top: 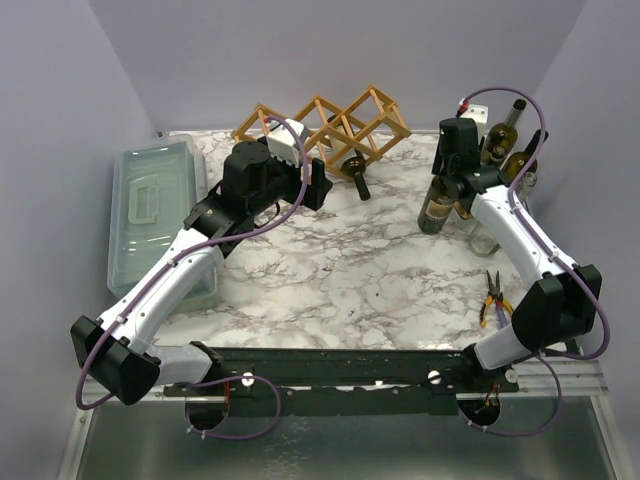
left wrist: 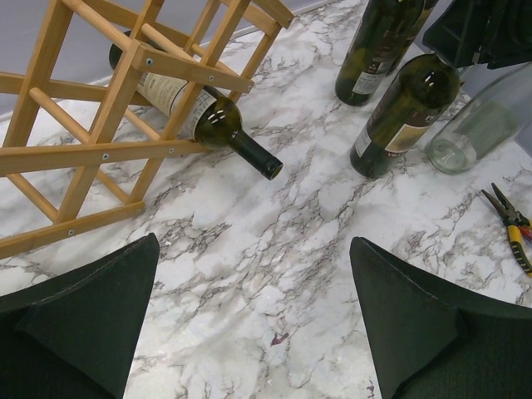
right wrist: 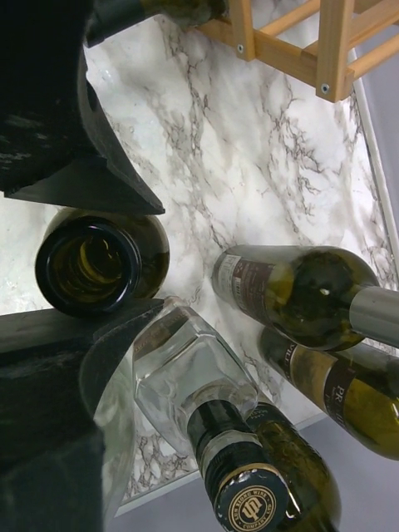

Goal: Put the wine bottle on the wine rack

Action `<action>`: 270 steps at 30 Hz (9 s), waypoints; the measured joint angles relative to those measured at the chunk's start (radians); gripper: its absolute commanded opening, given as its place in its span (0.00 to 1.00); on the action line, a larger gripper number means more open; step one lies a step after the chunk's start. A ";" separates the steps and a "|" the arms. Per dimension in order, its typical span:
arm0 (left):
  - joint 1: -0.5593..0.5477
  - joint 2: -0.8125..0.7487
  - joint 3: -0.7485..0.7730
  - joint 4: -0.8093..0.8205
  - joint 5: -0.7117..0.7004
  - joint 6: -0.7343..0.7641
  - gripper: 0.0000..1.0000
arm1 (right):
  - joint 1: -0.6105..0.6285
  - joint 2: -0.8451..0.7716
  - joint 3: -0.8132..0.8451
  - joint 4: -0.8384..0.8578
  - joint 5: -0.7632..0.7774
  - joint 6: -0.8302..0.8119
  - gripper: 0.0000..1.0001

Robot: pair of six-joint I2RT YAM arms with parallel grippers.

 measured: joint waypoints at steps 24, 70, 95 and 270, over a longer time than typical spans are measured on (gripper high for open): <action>-0.025 0.008 -0.006 0.000 -0.031 0.001 0.99 | -0.005 -0.104 -0.075 -0.049 -0.164 0.064 0.01; -0.257 -0.002 -0.298 0.204 0.023 0.347 0.99 | -0.004 -0.280 -0.356 0.186 -1.025 0.688 0.01; -0.356 0.074 -0.320 0.311 -0.264 0.514 0.10 | -0.008 -0.348 -0.417 0.299 -1.128 0.702 0.15; -0.047 -0.160 -0.458 0.621 -0.627 0.336 0.99 | 0.350 0.129 -0.705 1.080 -0.723 0.732 0.01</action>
